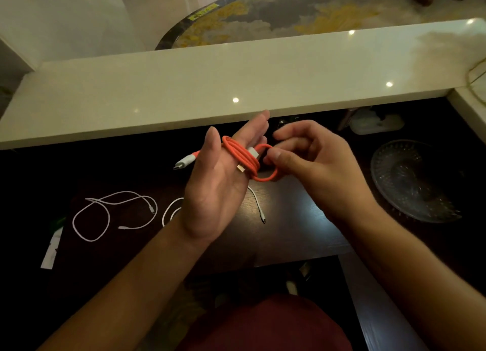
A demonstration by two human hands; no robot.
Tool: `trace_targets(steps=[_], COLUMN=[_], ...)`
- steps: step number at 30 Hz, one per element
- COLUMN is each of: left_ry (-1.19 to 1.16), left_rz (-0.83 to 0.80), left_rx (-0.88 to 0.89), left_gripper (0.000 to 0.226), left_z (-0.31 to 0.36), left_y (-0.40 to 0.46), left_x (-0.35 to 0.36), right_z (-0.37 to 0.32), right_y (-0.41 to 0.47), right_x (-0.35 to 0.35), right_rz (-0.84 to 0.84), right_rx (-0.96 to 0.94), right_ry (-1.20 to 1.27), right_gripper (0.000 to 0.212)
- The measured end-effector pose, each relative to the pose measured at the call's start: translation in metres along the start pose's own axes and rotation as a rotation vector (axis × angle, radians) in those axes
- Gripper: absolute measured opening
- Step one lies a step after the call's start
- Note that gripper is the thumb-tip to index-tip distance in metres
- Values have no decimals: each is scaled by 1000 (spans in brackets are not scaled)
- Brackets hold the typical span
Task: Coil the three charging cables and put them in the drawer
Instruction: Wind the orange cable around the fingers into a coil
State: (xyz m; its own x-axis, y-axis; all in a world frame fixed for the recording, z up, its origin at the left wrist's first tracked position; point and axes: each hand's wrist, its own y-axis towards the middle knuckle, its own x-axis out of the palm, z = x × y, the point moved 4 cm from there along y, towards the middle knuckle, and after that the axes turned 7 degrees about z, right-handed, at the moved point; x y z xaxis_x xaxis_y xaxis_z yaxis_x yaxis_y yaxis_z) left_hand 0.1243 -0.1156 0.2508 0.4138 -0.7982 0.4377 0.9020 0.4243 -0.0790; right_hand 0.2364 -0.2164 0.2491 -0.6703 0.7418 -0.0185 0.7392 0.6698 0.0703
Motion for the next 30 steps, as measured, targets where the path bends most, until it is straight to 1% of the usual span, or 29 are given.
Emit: trace_targets(steps=[1, 2, 3, 5, 7, 9, 11, 13, 15, 16, 18, 20, 22, 27, 30], left_ry=[7, 6, 2, 0, -26, -39, -31, -38, -74, -96, -118, -111, -78, -60, -43], left_rz=[7, 4, -8, -33, -47, -53, -62, -30, 45, 95, 173, 180, 182, 207, 177], left_rx=[8, 1, -11, -33, -50, -40, -21, 11, 39, 48, 64, 59, 50, 37, 21], left_gripper=[111, 110, 108, 106, 107, 107, 106, 106, 101, 97, 93, 92, 90, 90, 91], left_z=[0, -2, -5, -9, -9, -10, -11, -11, -8, -6, -4, -5, -9, -14, -13], left_y=[0, 0, -1, -3, -2, -1, 0, 3, 9, 12, 16, 17, 15, 14, 9], left_x=[0, 1, 2, 3, 2, 0, -2, -6, -13, -18, -25, -24, -21, -21, -18], right_z=[2, 3, 2, 0, -3, -5, -7, -7, -1, 4, 10, 10, 7, -1, -5], right_y=[0, 0, 0, 2, 4, 6, 8, 8, 5, 2, -5, -11, -12, -12, -6], right_x=[1, 3, 5, 9, 13, 12, 10, 12, 16, 17, 18, 20, 22, 26, 24], right_rz=[61, 75, 54, -44, -176, -284, -357, -388, -328, -273, -151, -76, -37, 32, 30], right_rx=[33, 33, 17, -20, -40, -57, -44, -3, 46, 48, -14, -96, -136, -188, -209], right_ry=[45, 45, 21, -37, -92, -141, -148, -95, 10, 8, -141, -237, -216, -237, -324], right_gripper=[17, 13, 11, 10, 11, 12, 17, 26, 36, 40, 40, 31, 23, 22, 21])
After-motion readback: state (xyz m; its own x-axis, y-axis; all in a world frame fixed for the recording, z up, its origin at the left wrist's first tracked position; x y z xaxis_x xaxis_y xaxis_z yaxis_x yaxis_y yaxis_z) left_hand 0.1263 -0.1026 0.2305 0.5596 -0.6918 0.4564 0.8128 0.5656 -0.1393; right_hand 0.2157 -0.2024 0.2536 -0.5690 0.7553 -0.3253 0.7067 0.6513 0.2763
